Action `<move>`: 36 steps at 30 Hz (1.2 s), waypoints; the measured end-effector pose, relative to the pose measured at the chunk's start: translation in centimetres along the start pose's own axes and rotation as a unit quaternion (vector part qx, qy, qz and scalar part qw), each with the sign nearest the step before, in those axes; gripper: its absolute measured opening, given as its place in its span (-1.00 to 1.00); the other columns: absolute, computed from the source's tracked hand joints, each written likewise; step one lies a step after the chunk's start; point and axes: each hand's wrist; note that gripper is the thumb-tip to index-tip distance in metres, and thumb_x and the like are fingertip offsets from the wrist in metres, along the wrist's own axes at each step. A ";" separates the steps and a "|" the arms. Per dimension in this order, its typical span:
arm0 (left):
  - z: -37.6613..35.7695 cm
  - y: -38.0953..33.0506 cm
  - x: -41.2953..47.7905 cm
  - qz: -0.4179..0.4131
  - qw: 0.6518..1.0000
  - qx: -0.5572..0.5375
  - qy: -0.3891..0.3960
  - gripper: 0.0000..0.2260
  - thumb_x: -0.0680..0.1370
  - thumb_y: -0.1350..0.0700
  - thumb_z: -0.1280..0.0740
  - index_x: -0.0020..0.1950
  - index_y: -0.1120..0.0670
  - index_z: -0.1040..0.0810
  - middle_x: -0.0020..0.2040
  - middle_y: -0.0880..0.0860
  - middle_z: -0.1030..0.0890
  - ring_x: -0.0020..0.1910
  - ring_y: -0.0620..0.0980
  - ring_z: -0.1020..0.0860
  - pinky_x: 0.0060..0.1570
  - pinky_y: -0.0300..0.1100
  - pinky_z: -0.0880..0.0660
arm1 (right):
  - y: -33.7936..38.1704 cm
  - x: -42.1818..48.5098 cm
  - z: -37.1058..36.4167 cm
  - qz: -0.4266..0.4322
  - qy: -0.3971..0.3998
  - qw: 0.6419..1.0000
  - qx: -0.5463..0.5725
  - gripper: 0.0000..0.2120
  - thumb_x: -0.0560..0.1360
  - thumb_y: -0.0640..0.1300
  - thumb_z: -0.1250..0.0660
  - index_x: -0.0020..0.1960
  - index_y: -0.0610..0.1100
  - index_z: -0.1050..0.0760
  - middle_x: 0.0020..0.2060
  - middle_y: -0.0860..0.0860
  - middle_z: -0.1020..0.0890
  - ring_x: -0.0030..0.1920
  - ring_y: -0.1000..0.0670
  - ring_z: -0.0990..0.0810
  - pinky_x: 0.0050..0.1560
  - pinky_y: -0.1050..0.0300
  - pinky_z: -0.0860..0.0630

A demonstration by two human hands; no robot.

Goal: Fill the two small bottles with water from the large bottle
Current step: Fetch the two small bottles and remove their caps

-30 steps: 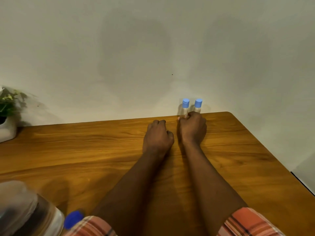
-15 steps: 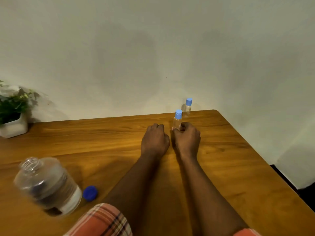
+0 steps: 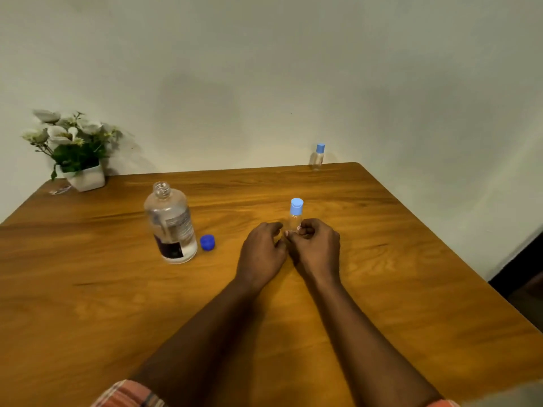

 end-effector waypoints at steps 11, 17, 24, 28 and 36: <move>4.3 0.8 -7.0 -0.007 1.000 -0.020 0.006 -0.51 0.42 0.12 -0.46 0.34 0.08 -0.48 0.23 0.04 -0.58 0.19 -0.04 -0.54 0.20 -0.09 -0.48 | 1.6 -6.3 0.9 0.025 0.064 0.997 0.025 -0.77 0.31 -0.01 -0.53 -0.10 -0.06 -0.62 -0.30 0.11 -0.64 -0.28 0.17 -0.62 -0.25 0.07 -0.60; 5.1 0.9 -7.4 0.005 1.000 -0.027 -0.010 -0.48 0.41 0.06 -0.48 0.35 0.01 -0.44 0.19 -0.03 -0.61 0.17 -0.10 -0.55 0.14 -0.14 -0.50 | 1.9 -6.7 0.8 0.025 0.106 0.992 0.065 -0.81 0.30 -0.02 -0.55 -0.15 -0.03 -0.61 -0.33 0.08 -0.66 -0.33 0.17 -0.64 -0.31 0.07 -0.61; 5.6 1.1 -7.1 0.001 0.999 -0.021 -0.029 -0.58 0.44 0.04 -0.44 0.28 -0.05 -0.45 0.11 -0.06 -0.64 0.11 -0.11 -0.58 0.03 -0.10 -0.53 | 2.2 -6.7 0.9 -0.005 0.172 0.966 0.191 -0.84 0.31 -0.05 -0.55 -0.15 -0.04 -0.65 -0.30 0.01 -0.70 -0.27 0.02 -0.70 -0.25 -0.05 -0.64; 7.0 1.7 -6.7 -0.017 0.999 -0.014 -0.039 -0.62 0.47 0.07 -0.42 0.27 -0.01 -0.48 0.08 -0.05 -0.60 0.05 -0.11 -0.56 0.02 -0.09 -0.53 | 2.4 -6.4 1.1 0.010 0.164 0.966 0.199 -0.79 0.39 0.11 -0.47 -0.09 -0.01 -0.68 -0.24 0.08 -0.71 -0.20 0.10 -0.68 -0.18 0.10 -0.61; 8.8 3.4 -6.7 -0.033 0.999 0.006 -0.003 -0.63 0.48 0.18 -0.42 0.28 0.00 -0.53 0.13 -0.09 -0.50 0.03 -0.18 -0.46 -0.01 -0.38 -0.35 | 2.5 -5.3 1.9 0.013 0.129 0.973 0.193 -0.68 0.57 0.12 -0.24 -0.12 -0.07 -0.65 -0.38 0.05 -0.62 -0.34 0.14 -0.55 -0.31 0.28 -0.44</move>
Point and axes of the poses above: each hand's wrist, its own x-axis towards the middle knuckle, its own z-axis out of the back of the hand, y = z × x
